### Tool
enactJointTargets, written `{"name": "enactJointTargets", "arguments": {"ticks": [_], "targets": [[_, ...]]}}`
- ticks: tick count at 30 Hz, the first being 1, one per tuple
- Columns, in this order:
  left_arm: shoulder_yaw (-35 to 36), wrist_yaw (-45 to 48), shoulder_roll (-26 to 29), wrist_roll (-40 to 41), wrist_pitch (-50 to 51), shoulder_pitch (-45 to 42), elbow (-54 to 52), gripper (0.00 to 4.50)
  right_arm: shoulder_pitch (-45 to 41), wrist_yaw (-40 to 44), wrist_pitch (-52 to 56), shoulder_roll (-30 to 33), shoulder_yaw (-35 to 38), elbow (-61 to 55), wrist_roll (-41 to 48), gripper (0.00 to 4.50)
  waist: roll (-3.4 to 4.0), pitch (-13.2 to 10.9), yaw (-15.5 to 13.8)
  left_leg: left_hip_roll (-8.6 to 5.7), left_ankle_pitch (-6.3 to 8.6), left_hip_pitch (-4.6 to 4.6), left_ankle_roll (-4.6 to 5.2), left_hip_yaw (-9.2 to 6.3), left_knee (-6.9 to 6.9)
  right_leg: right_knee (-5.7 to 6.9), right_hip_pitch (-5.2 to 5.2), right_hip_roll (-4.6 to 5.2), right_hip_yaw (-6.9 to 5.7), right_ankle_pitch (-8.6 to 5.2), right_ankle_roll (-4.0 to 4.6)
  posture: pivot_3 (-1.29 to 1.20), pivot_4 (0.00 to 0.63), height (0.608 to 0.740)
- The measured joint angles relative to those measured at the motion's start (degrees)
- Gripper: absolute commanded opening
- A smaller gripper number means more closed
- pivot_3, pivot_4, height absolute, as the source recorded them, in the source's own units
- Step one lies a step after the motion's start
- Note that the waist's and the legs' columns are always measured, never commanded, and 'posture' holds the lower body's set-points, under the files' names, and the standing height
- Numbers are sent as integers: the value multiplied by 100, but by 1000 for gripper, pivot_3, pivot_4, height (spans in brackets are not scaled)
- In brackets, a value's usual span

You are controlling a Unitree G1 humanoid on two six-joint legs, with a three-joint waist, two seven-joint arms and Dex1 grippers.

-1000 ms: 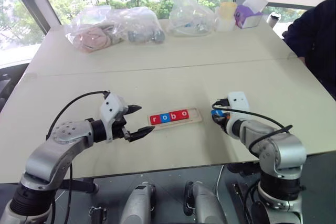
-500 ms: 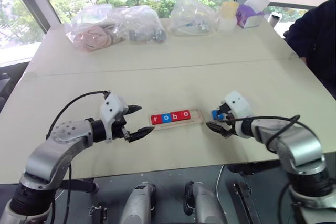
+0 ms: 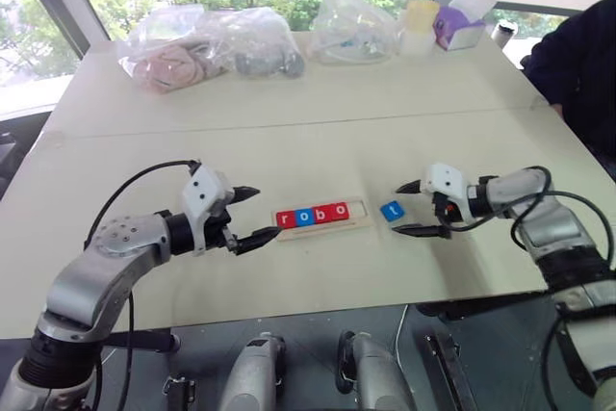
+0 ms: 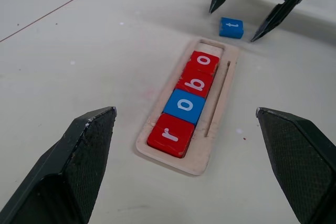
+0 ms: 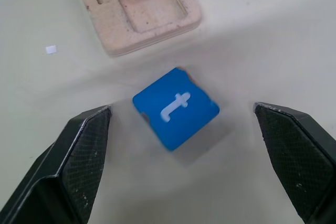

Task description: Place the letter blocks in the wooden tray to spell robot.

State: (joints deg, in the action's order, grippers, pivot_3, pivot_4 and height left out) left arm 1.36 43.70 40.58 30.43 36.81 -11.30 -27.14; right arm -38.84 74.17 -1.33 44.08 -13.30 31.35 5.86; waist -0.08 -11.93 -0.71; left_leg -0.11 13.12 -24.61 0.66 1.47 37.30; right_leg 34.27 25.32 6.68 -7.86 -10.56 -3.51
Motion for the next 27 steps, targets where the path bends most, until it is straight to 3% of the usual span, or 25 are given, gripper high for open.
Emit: {"name": "enactJointTargets", "arguments": {"ticks": [11, 14, 19, 27], "targets": [[147, -99, 55, 18, 44, 152, -119, 4500, -452, 601, -752, -188, -5, 1038, -277, 4450, 1, 1, -14, -2, 0, 17, -1, -2, 9, 1, -24, 1, 0, 8, -4, 0, 150, 725], [163, -138, 55, 18, 48, 153, -141, 4500, -492, 710, -812, -206, -3, 1172, -284, 3542, 1, 1, -15, -3, 0, 18, -1, -5, 17, 1, -30, 0, 0, 9, -4, 0, 150, 725], [163, -150, 54, 18, 48, 152, -153, 4500, -490, 855, -789, -302, 27, 1156, -276, 1090, 1, 1, -1, 1, 0, 18, -1, -4, 37, 9, -31, 1, 1, 14, 1, 0, 150, 725], [162, -139, 53, 19, 47, 139, -154, 4500, -400, 901, -31, -411, 51, 407, -231, 1104, 2, 1, -3, 5, 0, 14, -2, -1, 48, 38, -14, 3, 4, 16, 5, 0, 150, 725]]}}
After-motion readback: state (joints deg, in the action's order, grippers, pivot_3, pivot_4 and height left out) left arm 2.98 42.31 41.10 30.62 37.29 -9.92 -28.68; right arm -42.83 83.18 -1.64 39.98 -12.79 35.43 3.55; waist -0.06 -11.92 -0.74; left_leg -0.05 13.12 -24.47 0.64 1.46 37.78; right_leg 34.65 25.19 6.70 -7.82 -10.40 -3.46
